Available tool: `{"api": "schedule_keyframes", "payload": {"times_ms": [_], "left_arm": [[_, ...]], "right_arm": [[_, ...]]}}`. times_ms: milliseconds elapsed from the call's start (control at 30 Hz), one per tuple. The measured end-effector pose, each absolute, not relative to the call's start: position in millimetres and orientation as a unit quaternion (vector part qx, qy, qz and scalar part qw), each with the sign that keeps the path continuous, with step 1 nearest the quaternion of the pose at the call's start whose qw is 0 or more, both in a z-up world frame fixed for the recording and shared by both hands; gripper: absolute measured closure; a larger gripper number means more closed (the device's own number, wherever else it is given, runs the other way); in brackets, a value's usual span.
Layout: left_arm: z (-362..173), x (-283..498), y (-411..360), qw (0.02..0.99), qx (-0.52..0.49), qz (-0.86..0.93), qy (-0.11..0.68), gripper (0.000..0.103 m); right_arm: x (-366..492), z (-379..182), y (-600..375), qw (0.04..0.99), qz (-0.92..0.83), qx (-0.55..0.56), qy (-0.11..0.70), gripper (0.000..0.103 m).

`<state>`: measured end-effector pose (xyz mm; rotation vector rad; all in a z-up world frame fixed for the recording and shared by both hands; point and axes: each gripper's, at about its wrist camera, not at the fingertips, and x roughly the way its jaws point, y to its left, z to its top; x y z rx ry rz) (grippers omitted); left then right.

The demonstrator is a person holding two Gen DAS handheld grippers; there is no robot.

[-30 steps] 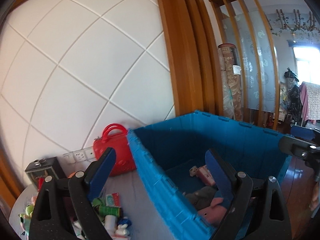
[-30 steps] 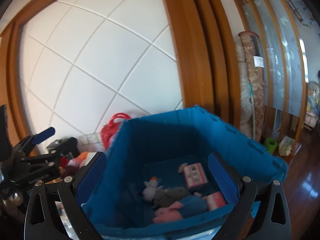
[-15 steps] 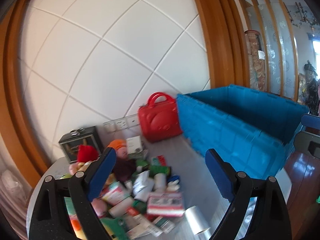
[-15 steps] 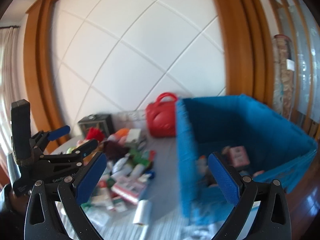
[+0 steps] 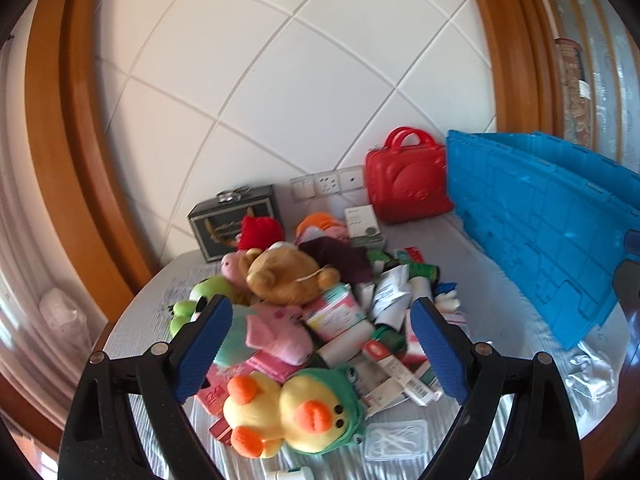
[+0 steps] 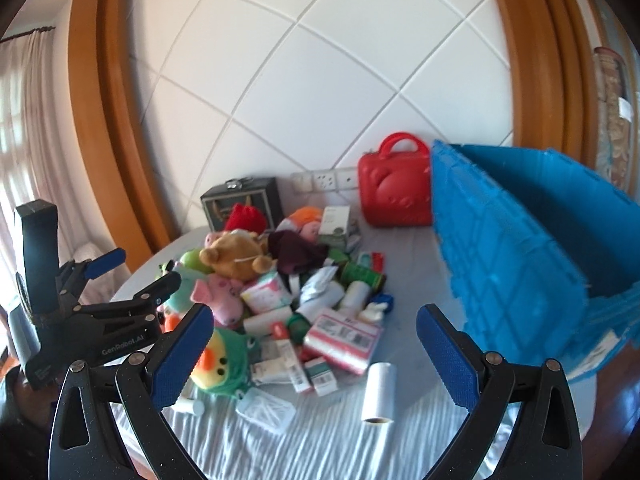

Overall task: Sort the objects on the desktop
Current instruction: 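Move both open tools back toward the remaining items on the table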

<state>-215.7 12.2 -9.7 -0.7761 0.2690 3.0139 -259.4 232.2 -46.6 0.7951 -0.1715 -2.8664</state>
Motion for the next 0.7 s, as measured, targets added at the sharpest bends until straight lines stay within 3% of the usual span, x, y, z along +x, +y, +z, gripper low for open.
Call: {"api": "schedule_keyframes", "payload": {"times_ms": [700], "left_arm": [[-85,-233,-73,-0.18,-0.317,0.93,0.041,0.011]], "right_arm": [[-331,-87,240,0.155,-0.936,0.315,0.008,0.0]]}}
